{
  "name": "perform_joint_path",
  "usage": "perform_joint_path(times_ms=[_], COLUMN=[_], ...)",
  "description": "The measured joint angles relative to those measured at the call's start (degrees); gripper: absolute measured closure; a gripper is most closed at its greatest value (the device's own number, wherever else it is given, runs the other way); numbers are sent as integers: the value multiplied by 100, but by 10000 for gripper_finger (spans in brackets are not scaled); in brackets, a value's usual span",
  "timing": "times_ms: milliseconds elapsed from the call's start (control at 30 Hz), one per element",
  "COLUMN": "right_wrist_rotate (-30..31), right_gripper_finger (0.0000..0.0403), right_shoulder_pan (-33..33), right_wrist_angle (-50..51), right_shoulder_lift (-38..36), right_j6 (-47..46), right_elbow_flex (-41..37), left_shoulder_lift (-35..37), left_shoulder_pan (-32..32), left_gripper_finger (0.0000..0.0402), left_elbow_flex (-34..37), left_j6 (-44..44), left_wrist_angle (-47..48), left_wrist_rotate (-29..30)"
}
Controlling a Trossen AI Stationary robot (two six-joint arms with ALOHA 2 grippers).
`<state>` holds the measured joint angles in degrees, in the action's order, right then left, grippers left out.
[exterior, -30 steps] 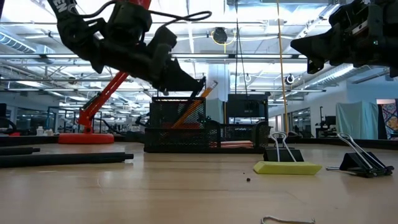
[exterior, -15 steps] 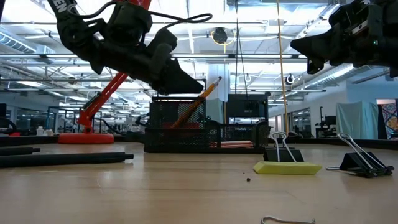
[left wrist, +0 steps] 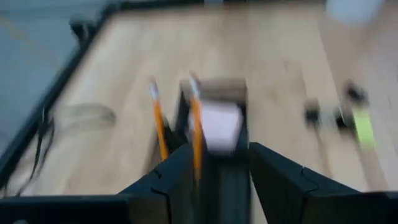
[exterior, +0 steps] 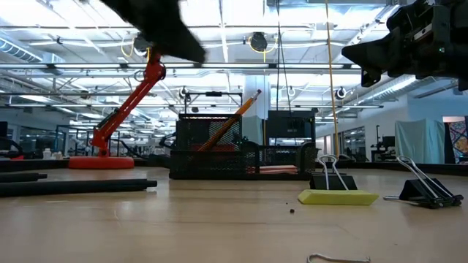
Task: Pick and place office supplies into organizer
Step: Put the pen into the desk organizer
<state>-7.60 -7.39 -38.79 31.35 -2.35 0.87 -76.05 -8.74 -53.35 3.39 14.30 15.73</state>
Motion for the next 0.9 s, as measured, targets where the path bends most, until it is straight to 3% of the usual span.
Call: perform_joint_path(times_ms=[133, 367, 600, 900], right_wrist_rotate=[-6, -7, -1, 7], right_gripper_finger=[399, 399, 399, 399], right_shoulder_pan=[-1, 0, 0, 0], right_wrist_angle=[0, 56, 90, 87], right_shoulder_lift=[4, 54, 85, 92], right_j6=[-4, -228, -151, -104], right_elbow_flex=[2, 1, 1, 2], left_shoulder_lift=[-276, -1114, -1986, -2108], left_shoulder_pan=[-766, -1581, -1815, -1791], left_gripper_finger=[257, 260, 236, 177], left_elbow_flex=[-290, -238, -240, -242], left_j6=[836, 2780, 3503, 3770], left_wrist_angle=[1243, 1451, 1412, 1251], left_wrist_rotate=[396, -269, -706, -993])
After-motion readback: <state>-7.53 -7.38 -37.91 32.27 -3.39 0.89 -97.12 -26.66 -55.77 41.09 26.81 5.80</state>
